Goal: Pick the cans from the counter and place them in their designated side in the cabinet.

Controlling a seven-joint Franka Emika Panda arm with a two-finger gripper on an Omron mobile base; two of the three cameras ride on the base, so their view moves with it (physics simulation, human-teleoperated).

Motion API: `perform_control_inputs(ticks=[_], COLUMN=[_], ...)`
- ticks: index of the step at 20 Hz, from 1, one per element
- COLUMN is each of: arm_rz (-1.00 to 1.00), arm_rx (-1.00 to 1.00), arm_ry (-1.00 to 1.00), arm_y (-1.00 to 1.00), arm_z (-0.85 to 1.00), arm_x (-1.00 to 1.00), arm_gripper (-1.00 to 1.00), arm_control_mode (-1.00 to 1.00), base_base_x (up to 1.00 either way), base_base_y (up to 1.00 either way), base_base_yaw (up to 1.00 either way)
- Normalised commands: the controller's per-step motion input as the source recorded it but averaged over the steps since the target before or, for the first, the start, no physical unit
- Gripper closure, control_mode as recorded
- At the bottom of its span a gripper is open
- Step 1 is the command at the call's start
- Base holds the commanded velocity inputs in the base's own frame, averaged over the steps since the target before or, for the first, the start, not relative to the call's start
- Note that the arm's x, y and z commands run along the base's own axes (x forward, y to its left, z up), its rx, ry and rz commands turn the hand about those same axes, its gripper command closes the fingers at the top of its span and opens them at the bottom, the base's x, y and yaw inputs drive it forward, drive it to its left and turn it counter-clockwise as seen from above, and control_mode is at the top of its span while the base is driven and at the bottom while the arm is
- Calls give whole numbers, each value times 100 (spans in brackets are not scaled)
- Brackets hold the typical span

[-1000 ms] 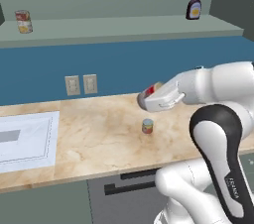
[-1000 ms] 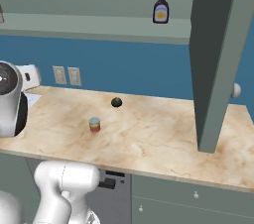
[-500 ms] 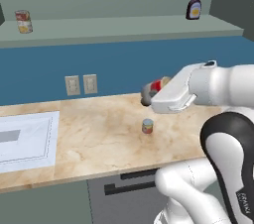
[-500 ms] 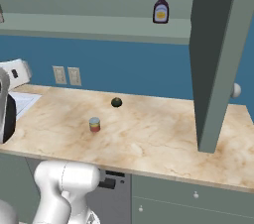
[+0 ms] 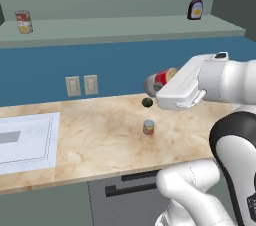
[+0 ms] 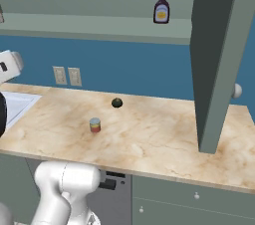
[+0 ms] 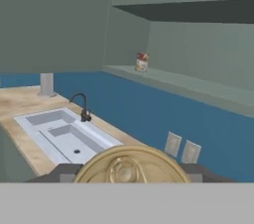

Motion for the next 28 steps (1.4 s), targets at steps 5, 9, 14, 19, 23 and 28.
perform_control_inputs(ticks=[5,9,14,19,23,28], arm_rz=[1,1,2,1,1,1], arm_rx=[0,0,1,3,4,4], arm_ry=[0,0,-1,-2,0,-2], arm_y=[0,0,0,0,0,0], arm_z=[37,34,17,2,0,1], arm_x=[-7,0,0,9,20,21], arm_gripper=[100,100,100,100,100,100], arm_control_mode=[-100,-100,-100,-100,-100,-100], base_base_x=[0,0,0,0,0,0], base_base_y=[0,0,0,0,0,0], base_base_yaw=[0,0,0,0,0,0])
